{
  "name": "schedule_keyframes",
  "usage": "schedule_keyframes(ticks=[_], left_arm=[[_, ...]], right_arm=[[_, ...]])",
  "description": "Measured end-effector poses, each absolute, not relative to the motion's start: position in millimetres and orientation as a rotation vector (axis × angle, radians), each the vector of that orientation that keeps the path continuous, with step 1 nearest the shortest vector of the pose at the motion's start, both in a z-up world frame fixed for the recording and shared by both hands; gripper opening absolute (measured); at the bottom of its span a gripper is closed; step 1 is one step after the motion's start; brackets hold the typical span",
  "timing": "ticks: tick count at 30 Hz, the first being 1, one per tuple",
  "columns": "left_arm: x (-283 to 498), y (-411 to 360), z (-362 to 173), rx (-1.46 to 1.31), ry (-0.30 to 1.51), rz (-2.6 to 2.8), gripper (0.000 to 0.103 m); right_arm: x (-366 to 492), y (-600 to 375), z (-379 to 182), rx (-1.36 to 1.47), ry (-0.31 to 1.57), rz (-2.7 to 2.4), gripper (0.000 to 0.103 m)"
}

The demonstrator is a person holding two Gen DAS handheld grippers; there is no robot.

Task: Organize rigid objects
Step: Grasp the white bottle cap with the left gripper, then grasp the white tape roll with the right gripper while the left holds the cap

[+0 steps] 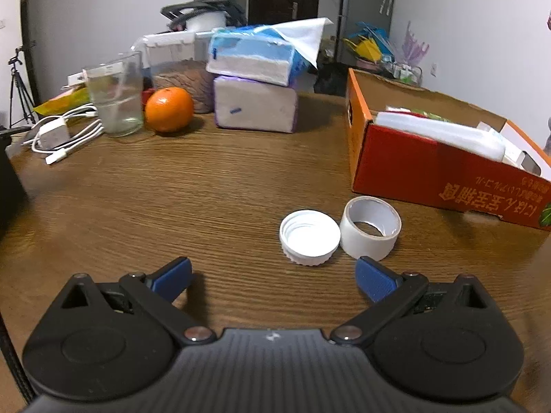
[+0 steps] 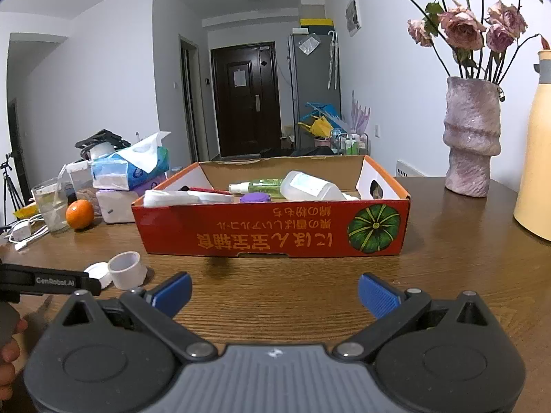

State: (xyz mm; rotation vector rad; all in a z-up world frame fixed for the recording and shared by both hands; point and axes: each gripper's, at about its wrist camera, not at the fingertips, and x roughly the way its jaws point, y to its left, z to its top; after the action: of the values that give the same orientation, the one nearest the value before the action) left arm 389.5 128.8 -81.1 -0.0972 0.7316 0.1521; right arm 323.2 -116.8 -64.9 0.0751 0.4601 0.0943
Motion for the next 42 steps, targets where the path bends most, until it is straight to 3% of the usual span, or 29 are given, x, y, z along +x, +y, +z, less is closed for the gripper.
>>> schedule_keyframes(ticks=[10, 15, 17, 42], left_arm=[[404.0, 125.6, -80.4, -0.042, 0.694, 0.147, 0.1], [407.8, 124.1, -81.1, -0.042, 0.714, 0.06, 0.051], [406.0, 121.9, -79.8, -0.032, 0.708, 0.047, 0.041], [387.0, 152.2, -68.3, 0.008, 0.646, 0.11, 0.041]], right_arm=[[347.1, -117.1, -72.3, 0.073, 0.49, 0.089, 0.103], [352.3, -114.0, -75.1, 0.062, 0.5, 0.091, 0.103], [353.3, -113.3, -75.9, 0.059, 0.502, 0.093, 0.103], [365.2, -58.9, -76.5, 0.012, 0.505, 0.183, 0.103]])
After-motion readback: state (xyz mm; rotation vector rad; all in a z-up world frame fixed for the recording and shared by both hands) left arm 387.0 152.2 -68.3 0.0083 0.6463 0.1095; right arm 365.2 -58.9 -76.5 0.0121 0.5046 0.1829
